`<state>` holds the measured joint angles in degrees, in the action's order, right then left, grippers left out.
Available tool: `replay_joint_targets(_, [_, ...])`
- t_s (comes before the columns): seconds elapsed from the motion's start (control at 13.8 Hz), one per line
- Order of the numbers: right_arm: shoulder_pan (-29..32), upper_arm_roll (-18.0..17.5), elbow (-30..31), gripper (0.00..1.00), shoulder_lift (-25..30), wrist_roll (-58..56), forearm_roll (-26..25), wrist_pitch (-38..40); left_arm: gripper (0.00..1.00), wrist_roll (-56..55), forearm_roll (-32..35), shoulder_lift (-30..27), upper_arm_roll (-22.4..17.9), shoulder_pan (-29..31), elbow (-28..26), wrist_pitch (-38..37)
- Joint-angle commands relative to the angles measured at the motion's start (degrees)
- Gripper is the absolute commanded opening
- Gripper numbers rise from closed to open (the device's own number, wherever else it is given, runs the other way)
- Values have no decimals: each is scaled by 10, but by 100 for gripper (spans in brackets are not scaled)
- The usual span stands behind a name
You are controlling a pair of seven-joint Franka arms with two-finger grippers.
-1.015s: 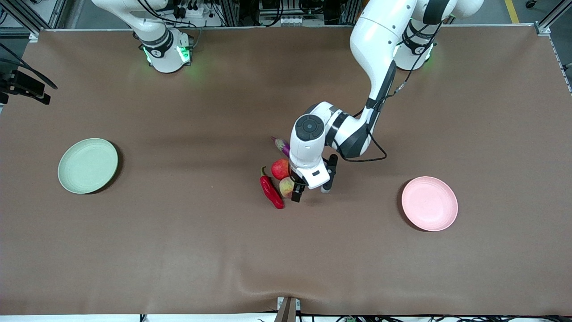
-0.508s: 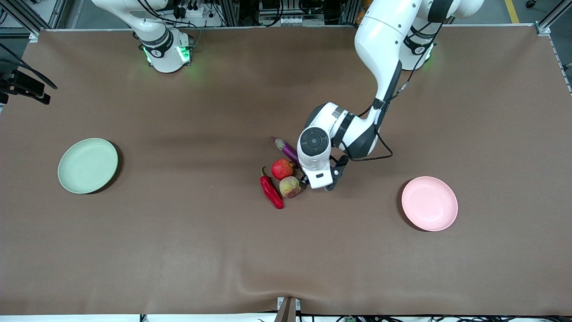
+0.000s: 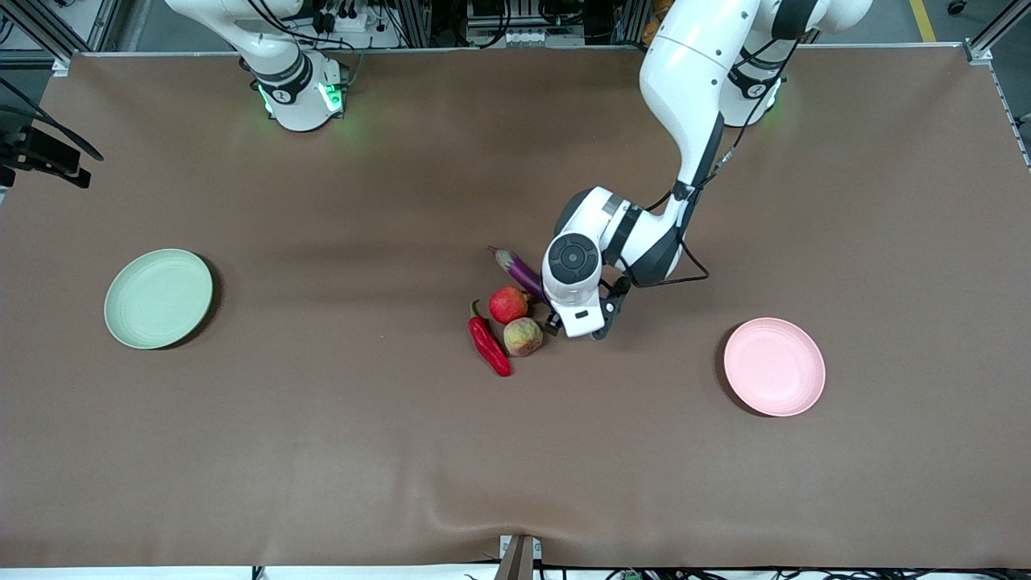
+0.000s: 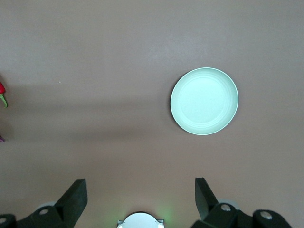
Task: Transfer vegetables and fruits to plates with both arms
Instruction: 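Close the left gripper on the purple eggplant and lift it, then carry the eggplant to the pink plate while the right gripper reaches the apple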
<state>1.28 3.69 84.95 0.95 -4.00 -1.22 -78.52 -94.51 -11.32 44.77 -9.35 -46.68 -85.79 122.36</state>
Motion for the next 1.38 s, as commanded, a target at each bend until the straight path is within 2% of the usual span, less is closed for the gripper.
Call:
replay_joint_targets(0.0, [6, -3, -10, 100, -6, -7, -1, 7, 100, -5, -9, -10, -1, -5, -26, 25])
replay_joint_targets(0.15, [6, -3, -13, 100, -15, -8, -1, 6, 100, -5, -7, -6, -1, -6, -25, 32])
replay_joint_targets(0.22, [5, -3, -13, 100, -15, -8, -1, 6, 58, -5, -8, -6, -1, -5, -26, 37])
replay_joint_targets(0.29, [4, -3, -12, 100, -16, -8, -1, 7, 22, -5, -9, -3, -1, -5, -25, 39])
replay_joint_targets(0.36, [2, -3, -11, 100, -21, -8, -2, 7, 2, -5, -9, -1, -1, -6, -25, 40])
replay_joint_targets(0.73, [3, -3, -11, 100, -59, -9, -11, 17, 2, 53, -5, -10, -1, -1, -27, 25])
replay_joint_targets(1.02, [6, -3, -11, 100, -97, -9, -12, 21, 2, 158, -4, -42, -7, 9, -23, -68])
replay_joint_targets(1.23, [1, -3, -9, 100, -100, -8, -18, 20, 2, 221, 1, -84, -12, 45, -21, -122])
replay_joint_targets(1.31, [0, -3, -8, 100, -110, -5, -15, 20, 2, 220, 25, -92, -22, 59, -19, -131])
